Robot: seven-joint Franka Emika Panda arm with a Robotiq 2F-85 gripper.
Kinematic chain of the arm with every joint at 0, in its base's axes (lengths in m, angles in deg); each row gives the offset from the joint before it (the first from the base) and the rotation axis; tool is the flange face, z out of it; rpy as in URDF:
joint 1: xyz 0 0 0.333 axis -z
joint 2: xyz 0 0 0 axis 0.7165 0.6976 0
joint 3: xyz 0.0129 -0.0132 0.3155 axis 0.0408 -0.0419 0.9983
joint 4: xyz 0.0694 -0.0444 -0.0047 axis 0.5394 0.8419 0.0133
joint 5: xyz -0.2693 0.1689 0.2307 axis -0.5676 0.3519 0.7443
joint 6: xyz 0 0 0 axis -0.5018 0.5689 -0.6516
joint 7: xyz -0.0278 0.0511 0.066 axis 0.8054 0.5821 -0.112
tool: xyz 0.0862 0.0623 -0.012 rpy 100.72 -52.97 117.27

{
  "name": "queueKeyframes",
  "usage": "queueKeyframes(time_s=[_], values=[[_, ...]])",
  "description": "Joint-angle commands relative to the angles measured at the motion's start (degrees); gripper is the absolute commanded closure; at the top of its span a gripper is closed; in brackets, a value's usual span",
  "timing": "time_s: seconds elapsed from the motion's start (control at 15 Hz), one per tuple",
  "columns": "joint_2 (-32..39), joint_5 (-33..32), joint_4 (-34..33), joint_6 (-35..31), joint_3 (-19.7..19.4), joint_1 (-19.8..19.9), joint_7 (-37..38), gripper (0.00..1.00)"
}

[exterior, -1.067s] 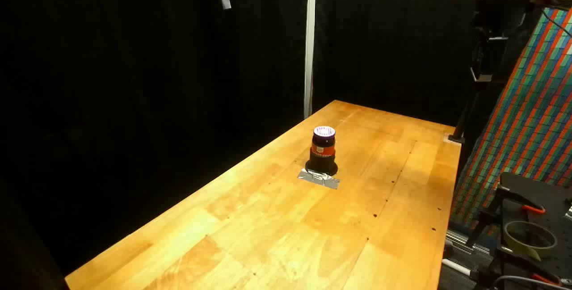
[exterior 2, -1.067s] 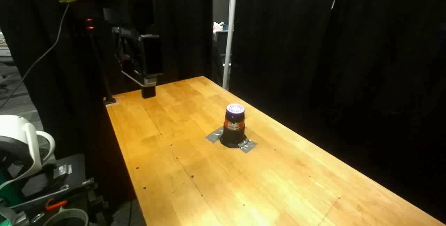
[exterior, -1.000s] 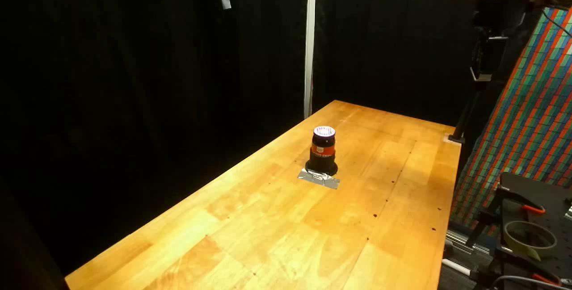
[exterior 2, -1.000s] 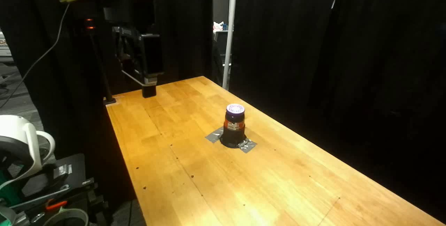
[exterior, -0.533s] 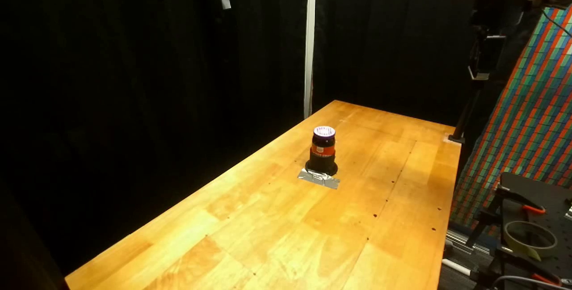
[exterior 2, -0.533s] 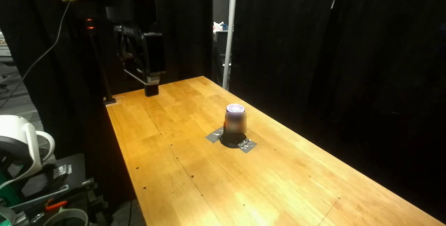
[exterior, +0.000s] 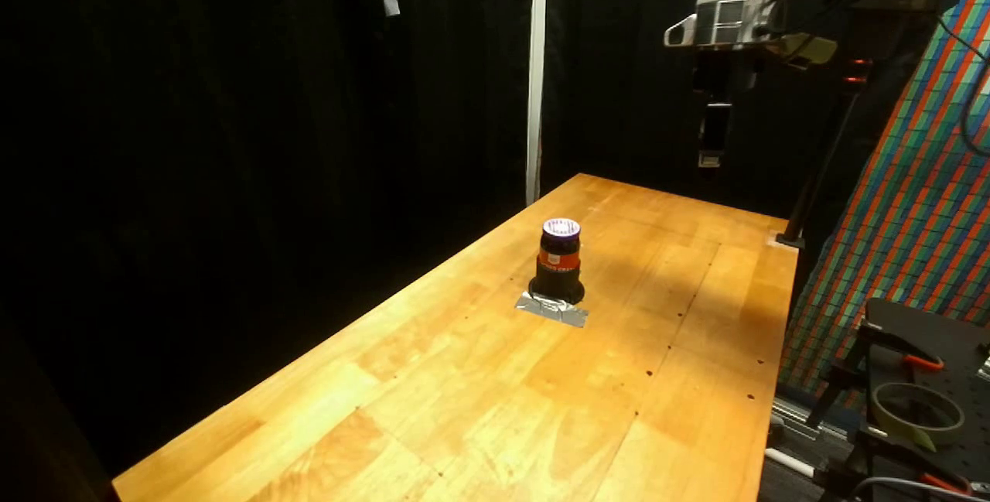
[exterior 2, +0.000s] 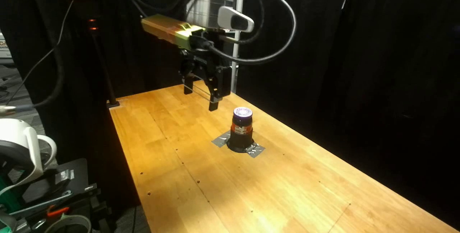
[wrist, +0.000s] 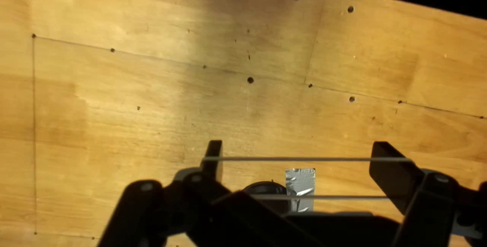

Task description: Put the rubber band on the cup

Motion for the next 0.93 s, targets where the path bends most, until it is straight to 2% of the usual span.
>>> queueKeyframes(time_s=[0.0, 0.53, 0.87], values=[[14.34, 4.17, -14.35, 1.19, 0.7, 0.01, -1.12, 0.0], [38.73, 1.18, -39.96, 0.93, 3.71, -0.3, 0.67, 0.0], [50.37, -1.5, -55.36, 2.98, 3.58, -1.48, 1.52, 0.0]])
